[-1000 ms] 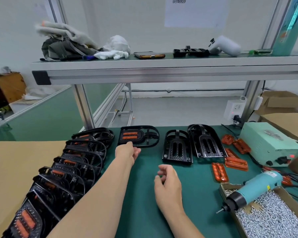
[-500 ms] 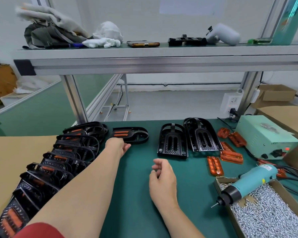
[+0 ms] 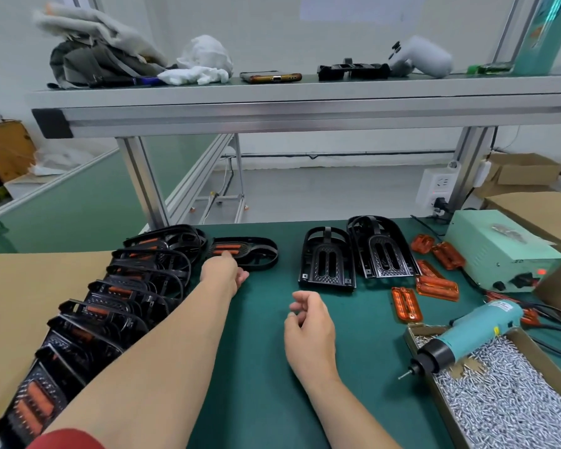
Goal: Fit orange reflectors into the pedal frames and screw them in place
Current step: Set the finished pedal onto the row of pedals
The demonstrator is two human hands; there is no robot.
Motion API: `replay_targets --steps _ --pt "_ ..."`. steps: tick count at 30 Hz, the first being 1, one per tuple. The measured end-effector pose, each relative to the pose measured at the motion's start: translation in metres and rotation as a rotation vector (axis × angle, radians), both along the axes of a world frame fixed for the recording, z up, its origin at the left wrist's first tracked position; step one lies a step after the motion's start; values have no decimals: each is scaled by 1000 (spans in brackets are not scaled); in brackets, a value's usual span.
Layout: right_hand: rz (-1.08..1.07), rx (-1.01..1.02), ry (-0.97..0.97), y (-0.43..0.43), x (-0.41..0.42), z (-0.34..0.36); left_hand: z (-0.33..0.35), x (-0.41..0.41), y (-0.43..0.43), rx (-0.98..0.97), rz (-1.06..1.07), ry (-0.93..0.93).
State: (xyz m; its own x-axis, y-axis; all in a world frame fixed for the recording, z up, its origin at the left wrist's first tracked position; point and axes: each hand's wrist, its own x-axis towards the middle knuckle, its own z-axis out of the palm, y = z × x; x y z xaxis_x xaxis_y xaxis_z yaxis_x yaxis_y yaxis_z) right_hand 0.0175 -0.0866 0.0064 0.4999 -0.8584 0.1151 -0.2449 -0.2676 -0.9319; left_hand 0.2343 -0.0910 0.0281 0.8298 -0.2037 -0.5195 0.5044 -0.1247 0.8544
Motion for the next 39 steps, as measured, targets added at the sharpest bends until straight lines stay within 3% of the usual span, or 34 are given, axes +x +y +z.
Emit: replay_targets --steps 3,5,7,11,19,24,28,32,35,39 --pt "-14 7 -27 0 0 -1 -4 -33 -17 156 -76 -344" --pt "-24 8 -49 -1 0 -2 0 -57 -28 265 -279 -566" --pt "-30 14 -60 -2 0 -3 10 -73 -39 309 -461 -650" --pt "-24 14 -52 -3 0 -4 19 -83 -56 445 -632 -683" --pt "-20 8 -57 -2 -1 -3 18 -85 -50 554 -700 -688" --pt "-173 -20 -258 -1 -2 2 18 -93 -35 578 -691 -668" --pt "-260 -184 -342 4 -5 6 20 -100 -23 605 -737 -678" --pt "-301 -290 -206 8 -6 10 18 -111 -6 610 -767 -700" --pt "-303 -294 -51 9 -11 17 15 -123 9 557 -719 -713" --pt "-369 -229 -14 -5 -27 28 4 -141 24 435 -632 -664"
